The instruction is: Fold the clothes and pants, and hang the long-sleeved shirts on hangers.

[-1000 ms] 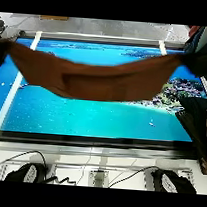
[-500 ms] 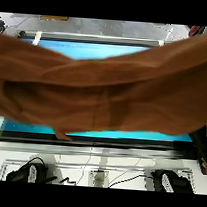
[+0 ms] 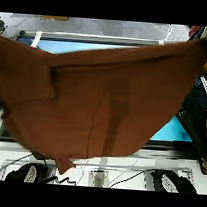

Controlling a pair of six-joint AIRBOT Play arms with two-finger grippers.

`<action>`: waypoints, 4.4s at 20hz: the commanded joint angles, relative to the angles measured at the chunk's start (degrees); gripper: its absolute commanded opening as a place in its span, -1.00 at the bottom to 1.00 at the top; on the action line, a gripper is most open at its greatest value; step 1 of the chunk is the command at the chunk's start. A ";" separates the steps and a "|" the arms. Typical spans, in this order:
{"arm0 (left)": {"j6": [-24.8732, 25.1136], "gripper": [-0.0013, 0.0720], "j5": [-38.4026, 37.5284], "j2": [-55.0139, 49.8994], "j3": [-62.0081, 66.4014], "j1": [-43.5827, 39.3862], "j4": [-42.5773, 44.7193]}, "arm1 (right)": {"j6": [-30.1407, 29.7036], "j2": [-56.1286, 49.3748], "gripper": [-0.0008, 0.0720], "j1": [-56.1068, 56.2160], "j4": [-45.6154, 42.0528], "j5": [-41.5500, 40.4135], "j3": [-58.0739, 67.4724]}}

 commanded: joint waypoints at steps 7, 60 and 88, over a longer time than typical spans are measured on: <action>6.82 -0.92 18.84 -43.41 0.33 -17.03 -3.39 | 2.19 -36.74 -0.94 0.02 0.37 -4.94 0.00; -7.80 0.76 -19.69 -10.49 -31.23 4.96 21.73 | -6.86 -29.38 0.17 -15.26 -2.14 1.05 -48.15; -5.16 0.28 -17.14 -23.76 -45.11 -0.24 14.23 | -14.64 -30.60 -0.94 -11.65 -0.70 3.41 -48.13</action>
